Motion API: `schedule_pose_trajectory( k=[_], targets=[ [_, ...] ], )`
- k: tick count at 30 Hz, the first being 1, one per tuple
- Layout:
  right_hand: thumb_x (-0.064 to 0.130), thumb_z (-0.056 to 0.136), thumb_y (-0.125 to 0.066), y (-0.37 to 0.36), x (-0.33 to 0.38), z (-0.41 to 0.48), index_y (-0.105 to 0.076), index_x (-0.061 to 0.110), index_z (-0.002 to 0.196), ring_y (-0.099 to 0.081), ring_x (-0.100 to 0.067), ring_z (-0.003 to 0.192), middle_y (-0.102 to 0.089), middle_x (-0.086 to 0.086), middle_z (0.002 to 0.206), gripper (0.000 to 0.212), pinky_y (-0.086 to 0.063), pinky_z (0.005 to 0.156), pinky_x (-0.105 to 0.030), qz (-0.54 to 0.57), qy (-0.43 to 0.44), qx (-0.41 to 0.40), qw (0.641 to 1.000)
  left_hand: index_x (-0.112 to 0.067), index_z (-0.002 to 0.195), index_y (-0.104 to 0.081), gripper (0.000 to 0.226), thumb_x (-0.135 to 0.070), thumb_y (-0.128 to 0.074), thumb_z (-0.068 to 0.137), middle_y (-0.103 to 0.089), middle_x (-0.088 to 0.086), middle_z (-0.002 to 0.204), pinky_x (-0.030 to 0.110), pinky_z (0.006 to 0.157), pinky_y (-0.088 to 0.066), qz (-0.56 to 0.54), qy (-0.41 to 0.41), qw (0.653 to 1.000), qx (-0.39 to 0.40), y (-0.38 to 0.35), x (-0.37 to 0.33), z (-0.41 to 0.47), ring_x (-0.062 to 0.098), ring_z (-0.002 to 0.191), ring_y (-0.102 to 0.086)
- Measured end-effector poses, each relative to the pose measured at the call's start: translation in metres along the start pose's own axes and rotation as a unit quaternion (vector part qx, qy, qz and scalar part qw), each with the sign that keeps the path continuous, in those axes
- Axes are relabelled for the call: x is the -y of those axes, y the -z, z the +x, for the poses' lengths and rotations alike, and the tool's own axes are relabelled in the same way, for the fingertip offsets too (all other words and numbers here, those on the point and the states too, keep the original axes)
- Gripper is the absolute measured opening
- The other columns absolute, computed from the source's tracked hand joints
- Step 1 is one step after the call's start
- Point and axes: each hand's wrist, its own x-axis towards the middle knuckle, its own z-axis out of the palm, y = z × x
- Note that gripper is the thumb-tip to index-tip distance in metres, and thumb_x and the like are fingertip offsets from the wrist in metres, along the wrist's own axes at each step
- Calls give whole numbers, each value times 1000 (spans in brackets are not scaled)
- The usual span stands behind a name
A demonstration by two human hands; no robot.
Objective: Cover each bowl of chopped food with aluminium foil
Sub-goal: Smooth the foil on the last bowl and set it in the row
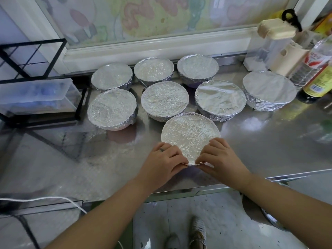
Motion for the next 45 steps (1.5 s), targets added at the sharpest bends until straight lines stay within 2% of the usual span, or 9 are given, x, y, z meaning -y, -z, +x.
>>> schedule_pose_trajectory(
  k=[10, 14, 17, 23, 29, 33, 36, 41, 45],
  targets=[
    [17, 78, -82, -3, 5, 0, -67, 21, 75, -48, -20, 75, -53, 6, 76, 16, -42, 87, -36, -3, -37, -6, 999, -23, 85, -71, 6, -25, -69, 90, -63, -7, 89, 32, 86, -43, 14, -10, 1000, -27, -8, -4, 4, 16, 78, -56],
    [34, 89, -75, -7, 10, -2, -71, 26, 79, -49, -18, 79, -59, 9, 81, 14, -38, 90, -33, -18, -48, -27, 998, -24, 86, -71, 5, -27, -70, 91, -64, -8, 91, 32, 86, -43, 13, -8, 1000, -22, -9, -5, 4, 15, 79, -56],
    [48, 102, -51, -9, 14, 3, -70, 25, 78, -47, -16, 79, -58, 10, 78, 39, -35, 91, -32, -12, -44, -34, 998, -24, 87, -71, 5, -27, -70, 91, -63, -9, 91, 31, 87, -42, 15, -17, 1000, -18, -9, -4, 4, 14, 80, -55],
    [24, 82, -75, -11, 17, 2, -63, 22, 73, -45, -17, 78, -52, 10, 76, 15, -33, 90, -32, -4, -59, -22, 998, -24, 87, -71, 4, -26, -71, 90, -63, -9, 91, 31, 87, -41, 14, -15, 1000, -24, -9, -5, 4, 14, 80, -55],
    [27, 87, -66, -8, 16, 4, -61, 23, 72, -48, -19, 76, -51, 10, 76, 16, -37, 87, -35, 3, -42, -5, 999, -25, 95, -74, 11, -34, -68, 93, -65, -9, 96, 30, 91, -40, 22, -34, 999, -9, -2, 5, -1, 13, 85, -57],
    [32, 92, -64, -2, 10, 0, -65, 26, 77, -50, -18, 79, -56, 11, 80, 17, -35, 90, -32, -13, -39, 8, 999, -25, 96, -76, 29, -38, -51, 102, -67, -8, 98, 28, 92, -36, 36, -29, 999, -18, 11, 22, -5, 13, 88, -59],
    [37, 93, -64, -6, 15, 1, -71, 28, 82, -54, -19, 79, -61, 12, 82, 16, -34, 90, -33, -35, -36, -8, 999, -24, 94, -76, 14, -30, -62, 96, -67, -9, 98, 29, 92, -38, 43, -44, 998, -13, 9, 23, -3, 14, 88, -60],
    [48, 104, -47, -18, 29, 13, -73, 26, 76, -54, -19, 73, -61, 10, 74, 45, -37, 84, -36, -54, -52, -73, 995, -25, 93, -74, 7, -27, -67, 94, -66, -10, 97, 33, 90, -41, 42, -58, 997, -16, 4, 22, -3, 16, 87, -60],
    [47, 105, -45, -23, 32, 13, -72, 23, 72, -54, -21, 71, -59, 8, 71, 48, -39, 84, -38, -46, -57, -85, 994, -25, 88, -74, 20, -32, -59, 98, -66, -10, 94, 31, 91, -39, 45, -57, 997, -24, 4, 19, 0, 15, 85, -60]
  ],
)
